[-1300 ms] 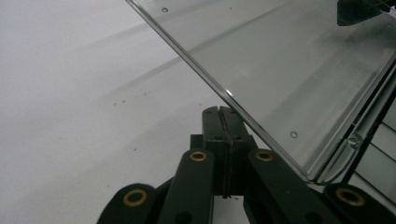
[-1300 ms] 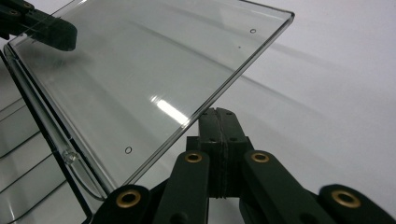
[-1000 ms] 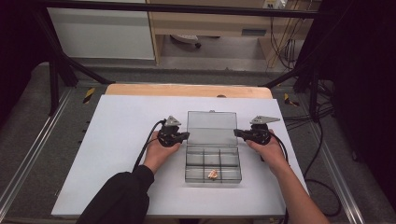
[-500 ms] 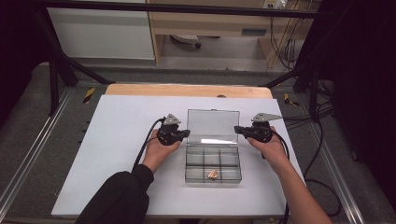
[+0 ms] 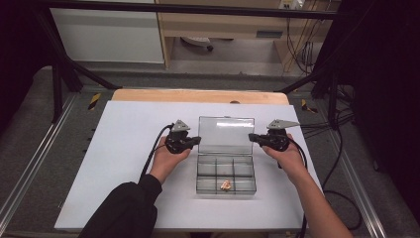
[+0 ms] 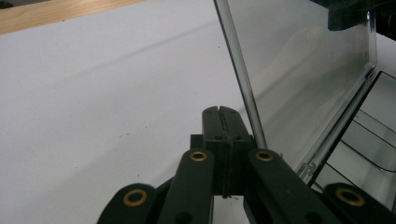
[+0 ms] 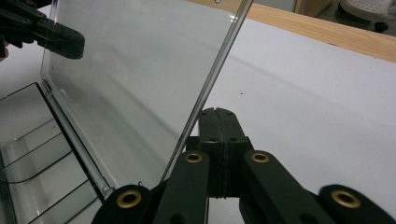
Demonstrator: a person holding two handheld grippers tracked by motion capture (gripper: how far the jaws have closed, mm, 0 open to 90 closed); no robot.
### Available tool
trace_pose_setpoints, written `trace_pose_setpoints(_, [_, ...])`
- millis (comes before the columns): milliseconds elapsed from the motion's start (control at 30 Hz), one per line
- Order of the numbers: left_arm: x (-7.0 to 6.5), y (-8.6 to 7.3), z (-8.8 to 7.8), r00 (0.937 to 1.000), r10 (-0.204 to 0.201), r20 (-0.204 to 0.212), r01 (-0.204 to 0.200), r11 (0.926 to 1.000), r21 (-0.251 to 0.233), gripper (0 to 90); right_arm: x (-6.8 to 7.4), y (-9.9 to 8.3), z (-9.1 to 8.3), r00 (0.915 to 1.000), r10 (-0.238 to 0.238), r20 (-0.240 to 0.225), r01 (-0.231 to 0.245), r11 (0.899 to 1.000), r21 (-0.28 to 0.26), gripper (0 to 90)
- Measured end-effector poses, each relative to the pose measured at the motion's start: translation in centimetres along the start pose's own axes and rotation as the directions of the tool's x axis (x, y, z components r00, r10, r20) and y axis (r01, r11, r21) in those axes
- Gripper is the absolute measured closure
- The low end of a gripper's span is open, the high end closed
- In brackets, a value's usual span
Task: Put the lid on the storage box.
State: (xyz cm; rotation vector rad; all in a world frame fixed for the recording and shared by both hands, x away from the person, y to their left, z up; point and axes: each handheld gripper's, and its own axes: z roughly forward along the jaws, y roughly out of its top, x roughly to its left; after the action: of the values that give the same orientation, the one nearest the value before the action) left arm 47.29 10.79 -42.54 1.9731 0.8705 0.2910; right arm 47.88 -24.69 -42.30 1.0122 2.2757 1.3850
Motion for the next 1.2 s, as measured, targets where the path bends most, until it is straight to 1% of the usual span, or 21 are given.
trace_pose_setpoints(267, [-0.2, 0.0, -0.1, 1.0000, -0.002, 0.003, 0.002, 0.9999, -0.011, 90.0, 0.3, 0.1, -0.1, 1.0000, -0.009, -0.003, 0.009, 1.000, -0.003, 90.0])
trace_pose_setpoints(433, [-0.4, 0.2, -0.2, 0.9999, -0.001, 0.013, 0.002, 0.9998, -0.018, 90.0, 0.6, 0.4, -0.2, 0.9999, -0.013, -0.005, 0.013, 1.000, -0.010, 90.0])
trace_pose_setpoints(767, [-0.6, 0.3, -0.5, 0.9999, -0.001, 0.017, 0.002, 0.9995, -0.031, 90.0, 1.0, 0.7, -0.5, 0.9996, -0.026, -0.002, 0.026, 1.000, -0.008, 90.0])
trace_pose_setpoints(800, [-0.6, 0.3, -0.5, 0.9998, -0.007, 0.019, 0.008, 0.9993, -0.036, 90.0, 1.1, 0.7, -0.6, 0.9996, -0.028, -0.004, 0.028, 1.000, -0.007, 90.0])
trace_pose_setpoints(933, [-0.6, 0.4, -0.6, 0.9997, -0.011, 0.020, 0.012, 0.9991, -0.040, 90.0, 1.0, 0.6, -0.6, 0.9998, -0.019, -0.004, 0.019, 1.000, -0.004, 90.0])
trace_pose_setpoints(1200, [-0.6, 0.4, -0.6, 0.9996, -0.005, 0.026, 0.007, 0.9990, -0.045, 90.0, 1.2, 0.7, -0.7, 0.9997, -0.021, -0.008, 0.021, 1.000, -0.010, 90.0])
